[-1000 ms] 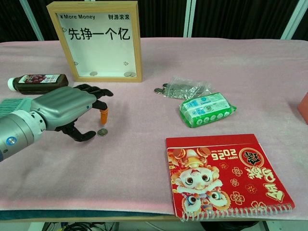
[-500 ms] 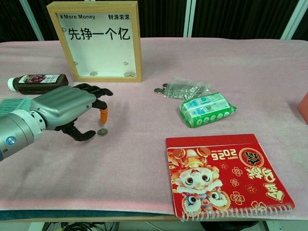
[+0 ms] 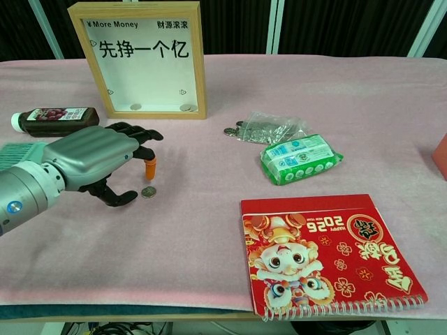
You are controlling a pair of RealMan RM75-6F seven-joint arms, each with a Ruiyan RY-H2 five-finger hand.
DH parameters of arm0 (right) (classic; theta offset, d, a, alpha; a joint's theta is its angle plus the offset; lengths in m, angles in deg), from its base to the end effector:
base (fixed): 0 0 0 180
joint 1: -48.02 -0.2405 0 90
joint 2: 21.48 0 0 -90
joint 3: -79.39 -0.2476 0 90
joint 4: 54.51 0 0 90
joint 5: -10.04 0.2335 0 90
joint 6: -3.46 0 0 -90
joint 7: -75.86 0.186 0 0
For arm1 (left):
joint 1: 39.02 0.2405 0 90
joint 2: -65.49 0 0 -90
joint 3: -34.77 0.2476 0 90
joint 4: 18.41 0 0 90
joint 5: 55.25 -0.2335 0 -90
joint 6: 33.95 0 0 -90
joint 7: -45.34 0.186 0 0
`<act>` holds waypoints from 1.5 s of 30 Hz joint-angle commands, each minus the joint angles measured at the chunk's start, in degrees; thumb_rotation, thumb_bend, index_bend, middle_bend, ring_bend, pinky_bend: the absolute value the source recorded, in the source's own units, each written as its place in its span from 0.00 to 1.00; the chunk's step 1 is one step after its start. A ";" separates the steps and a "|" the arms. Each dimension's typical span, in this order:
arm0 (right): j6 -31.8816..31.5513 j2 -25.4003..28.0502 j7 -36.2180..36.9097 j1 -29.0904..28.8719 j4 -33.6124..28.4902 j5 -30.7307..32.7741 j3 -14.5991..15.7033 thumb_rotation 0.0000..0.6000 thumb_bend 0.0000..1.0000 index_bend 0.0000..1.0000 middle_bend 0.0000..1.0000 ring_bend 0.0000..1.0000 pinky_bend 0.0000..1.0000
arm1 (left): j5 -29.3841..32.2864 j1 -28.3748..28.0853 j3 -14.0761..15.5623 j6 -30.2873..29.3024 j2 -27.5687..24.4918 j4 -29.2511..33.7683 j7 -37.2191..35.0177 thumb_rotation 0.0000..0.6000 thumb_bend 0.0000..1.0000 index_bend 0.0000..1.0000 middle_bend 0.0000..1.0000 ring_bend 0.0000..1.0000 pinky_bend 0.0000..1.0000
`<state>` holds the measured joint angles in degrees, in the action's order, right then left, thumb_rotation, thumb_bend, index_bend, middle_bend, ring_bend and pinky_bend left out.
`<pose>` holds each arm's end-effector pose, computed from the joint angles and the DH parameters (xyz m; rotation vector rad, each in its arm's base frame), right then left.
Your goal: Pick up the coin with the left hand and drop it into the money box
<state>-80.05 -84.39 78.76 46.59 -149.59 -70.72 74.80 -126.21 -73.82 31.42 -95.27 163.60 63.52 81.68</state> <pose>-0.3312 -0.2107 0.1421 1.2430 -1.0305 0.8826 -0.1476 0.3123 -0.1078 -1.9851 -0.7040 -0.7688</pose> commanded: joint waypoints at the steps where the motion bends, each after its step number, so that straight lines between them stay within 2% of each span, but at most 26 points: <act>1: 0.06 -0.08 -0.09 -0.08 0.02 0.06 -0.06 1.00 0.08 0.14 0.02 0.10 0.20 | 0.16 -0.05 0.09 0.21 0.06 -0.19 0.19 1.00 0.36 0.42 0.05 0.00 0.01; 14: 0.12 -0.09 0.05 -0.09 0.19 0.28 -0.14 1.00 0.08 0.14 0.02 0.10 0.20 | 0.44 -0.55 0.12 1.31 1.61 -2.49 -0.33 1.00 0.36 0.41 0.05 0.00 0.01; 45: 0.07 0.01 0.42 -0.07 0.33 0.00 -0.05 1.00 0.08 0.14 0.02 0.10 0.20 | 0.92 -0.62 0.40 1.65 2.46 -3.42 0.57 1.00 0.36 0.42 0.05 0.00 0.01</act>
<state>-79.97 -84.37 79.18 46.53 -149.27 -70.72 74.75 -125.31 -74.44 31.82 -93.62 166.05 60.11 82.24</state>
